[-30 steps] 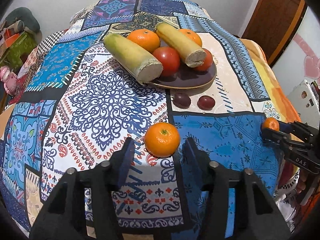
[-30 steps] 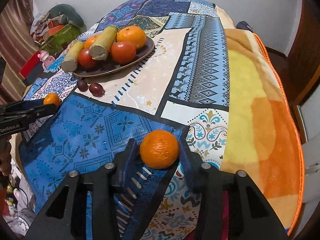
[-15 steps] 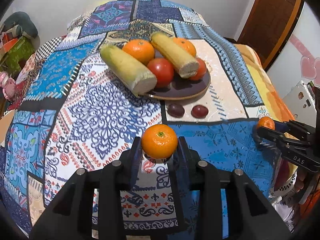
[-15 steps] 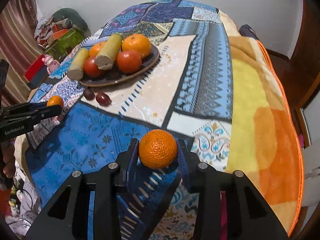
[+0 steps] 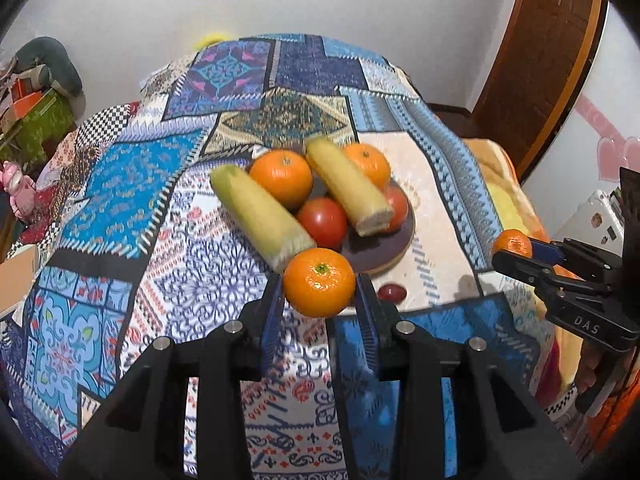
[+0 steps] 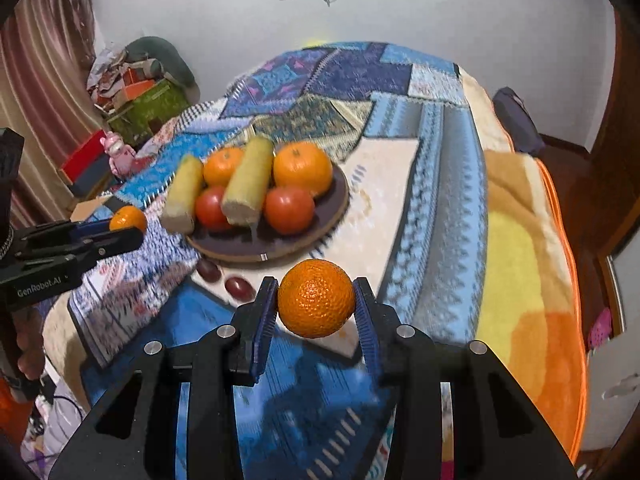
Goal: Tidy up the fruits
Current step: 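Carry both mandarins onto the plate and release them beside the oranges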
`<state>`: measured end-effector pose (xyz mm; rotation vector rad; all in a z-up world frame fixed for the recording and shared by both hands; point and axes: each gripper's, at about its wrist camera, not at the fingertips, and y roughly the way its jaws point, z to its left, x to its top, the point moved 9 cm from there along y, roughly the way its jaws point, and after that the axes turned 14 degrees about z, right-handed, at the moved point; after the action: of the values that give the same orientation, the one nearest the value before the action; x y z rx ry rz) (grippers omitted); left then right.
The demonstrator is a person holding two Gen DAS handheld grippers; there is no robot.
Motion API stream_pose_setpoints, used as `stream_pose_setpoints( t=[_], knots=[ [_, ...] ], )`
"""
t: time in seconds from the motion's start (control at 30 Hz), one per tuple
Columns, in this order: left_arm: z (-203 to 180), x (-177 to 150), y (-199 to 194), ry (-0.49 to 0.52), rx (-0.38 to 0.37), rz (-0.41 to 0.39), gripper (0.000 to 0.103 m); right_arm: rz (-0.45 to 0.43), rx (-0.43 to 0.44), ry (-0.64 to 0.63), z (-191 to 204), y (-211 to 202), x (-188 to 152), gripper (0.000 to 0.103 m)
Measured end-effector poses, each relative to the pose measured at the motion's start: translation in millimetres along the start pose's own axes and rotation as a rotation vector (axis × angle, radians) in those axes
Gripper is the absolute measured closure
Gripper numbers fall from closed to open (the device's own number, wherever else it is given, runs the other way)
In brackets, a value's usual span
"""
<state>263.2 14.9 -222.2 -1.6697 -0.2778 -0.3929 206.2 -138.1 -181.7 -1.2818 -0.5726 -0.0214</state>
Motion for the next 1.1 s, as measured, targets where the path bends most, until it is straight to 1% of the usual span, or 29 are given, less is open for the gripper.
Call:
stream_pose_setpoints(
  t=[0.27,0.53,0.8,1.1],
  knots=[
    [3.3,28.6,-4.5,0.001,0.013,-0.041,0.067,-0.048,0.013,-0.028,9.6,0.5,36.2,0.068],
    [9.1,51.6,6.5,0.002,0.024,-0.045,0.067,-0.065,0.027,-0.05,20.7,15.4,66.5,0.068],
    [13.5,71.8,28.3,-0.001,0.029,-0.03,0.067,-0.05,0.028,-0.066,26.6,39.6,89.2,0.068],
    [21.1,87.9,43.8,-0.004,0.039,-0.023,0.067,-0.009,0.022,-0.06,21.0,65.9,95.3,0.068]
  ],
)
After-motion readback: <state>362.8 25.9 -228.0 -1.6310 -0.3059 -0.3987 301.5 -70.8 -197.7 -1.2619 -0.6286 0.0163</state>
